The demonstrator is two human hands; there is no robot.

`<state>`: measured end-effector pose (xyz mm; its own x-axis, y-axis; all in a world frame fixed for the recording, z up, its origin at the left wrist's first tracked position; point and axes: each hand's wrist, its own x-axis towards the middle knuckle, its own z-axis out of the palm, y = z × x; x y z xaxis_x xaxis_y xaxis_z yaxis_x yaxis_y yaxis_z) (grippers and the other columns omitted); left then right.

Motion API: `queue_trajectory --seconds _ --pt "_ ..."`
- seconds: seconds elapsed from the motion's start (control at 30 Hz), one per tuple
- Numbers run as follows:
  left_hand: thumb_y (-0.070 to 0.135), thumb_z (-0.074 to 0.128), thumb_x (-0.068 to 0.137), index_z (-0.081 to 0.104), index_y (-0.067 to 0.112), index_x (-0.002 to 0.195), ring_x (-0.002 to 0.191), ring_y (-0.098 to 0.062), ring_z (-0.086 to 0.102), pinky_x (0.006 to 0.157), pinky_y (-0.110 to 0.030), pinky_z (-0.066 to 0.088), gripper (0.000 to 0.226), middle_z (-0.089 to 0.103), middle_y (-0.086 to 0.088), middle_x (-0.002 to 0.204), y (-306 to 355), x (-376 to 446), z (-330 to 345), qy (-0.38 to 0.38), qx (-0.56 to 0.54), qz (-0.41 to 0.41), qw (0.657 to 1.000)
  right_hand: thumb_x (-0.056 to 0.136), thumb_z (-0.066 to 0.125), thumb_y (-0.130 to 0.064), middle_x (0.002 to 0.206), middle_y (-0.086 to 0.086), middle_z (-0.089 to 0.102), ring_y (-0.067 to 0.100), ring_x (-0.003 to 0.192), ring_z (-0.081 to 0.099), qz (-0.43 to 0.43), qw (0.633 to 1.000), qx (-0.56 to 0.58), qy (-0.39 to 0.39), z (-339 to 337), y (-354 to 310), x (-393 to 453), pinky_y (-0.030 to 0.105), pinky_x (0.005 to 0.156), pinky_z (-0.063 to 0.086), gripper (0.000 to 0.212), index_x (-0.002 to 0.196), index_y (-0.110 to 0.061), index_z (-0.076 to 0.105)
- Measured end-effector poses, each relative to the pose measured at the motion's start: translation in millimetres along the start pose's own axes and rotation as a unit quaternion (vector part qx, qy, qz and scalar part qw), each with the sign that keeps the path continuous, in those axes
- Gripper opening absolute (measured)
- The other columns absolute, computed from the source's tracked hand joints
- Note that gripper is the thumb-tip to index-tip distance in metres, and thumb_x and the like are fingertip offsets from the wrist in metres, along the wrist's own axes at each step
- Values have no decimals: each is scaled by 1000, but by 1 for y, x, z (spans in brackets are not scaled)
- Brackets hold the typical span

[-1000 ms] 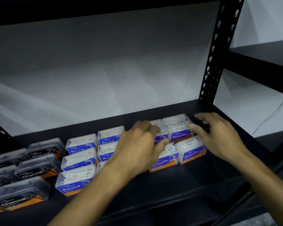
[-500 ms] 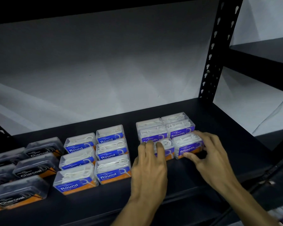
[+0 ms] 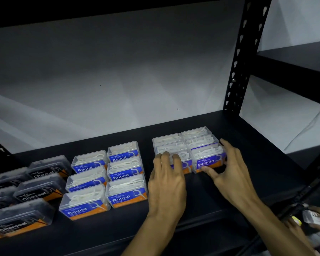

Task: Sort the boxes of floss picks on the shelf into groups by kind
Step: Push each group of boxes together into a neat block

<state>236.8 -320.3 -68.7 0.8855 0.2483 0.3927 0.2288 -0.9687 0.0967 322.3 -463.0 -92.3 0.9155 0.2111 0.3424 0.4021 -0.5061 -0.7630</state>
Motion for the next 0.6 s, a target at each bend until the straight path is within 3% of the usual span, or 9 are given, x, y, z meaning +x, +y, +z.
queue_trajectory --seconds 0.1,0.33,0.47,0.53,0.6 --pt "8 89 52 66 3 108 97 -33 64 58 -35 57 61 65 -19 108 -1 0 2 9 -1 4 1000 67 84 -20 134 2 42 4 109 42 1 1000 -3 3 0 -2 0 19 83 41 96 145 -21 28" --pt "8 90 49 63 5 112 104 -35 62 60 -35 58 69 63 -20 114 -2 0 5 18 -14 -1 1000 68 83 -22 135 3 40 8 110 45 10 1000 -9 1 2 -3 3 24 85 43 99 147 -21 23" --pt "15 93 46 50 7 129 117 -35 57 78 -40 57 94 56 -21 129 1 -2 6 20 -71 -48 996 68 83 -24 136 2 38 16 117 49 9 1000 -15 -5 2 -3 2 27 87 45 101 147 -23 20" --pt "15 89 56 35 9 144 132 -32 43 96 -37 45 103 42 -18 145 4 -2 5 43 -140 -91 985 68 83 -26 138 2 37 16 120 47 6 1000 -26 -13 0 -4 1 27 87 44 103 148 -23 18" --pt "13 82 70 12 12 153 146 -22 17 107 -27 21 109 19 -10 159 7 1 1 61 -225 -143 962 68 83 -23 141 3 35 16 122 45 14 999 -21 -24 -4 -5 4 26 88 42 106 148 -23 14"
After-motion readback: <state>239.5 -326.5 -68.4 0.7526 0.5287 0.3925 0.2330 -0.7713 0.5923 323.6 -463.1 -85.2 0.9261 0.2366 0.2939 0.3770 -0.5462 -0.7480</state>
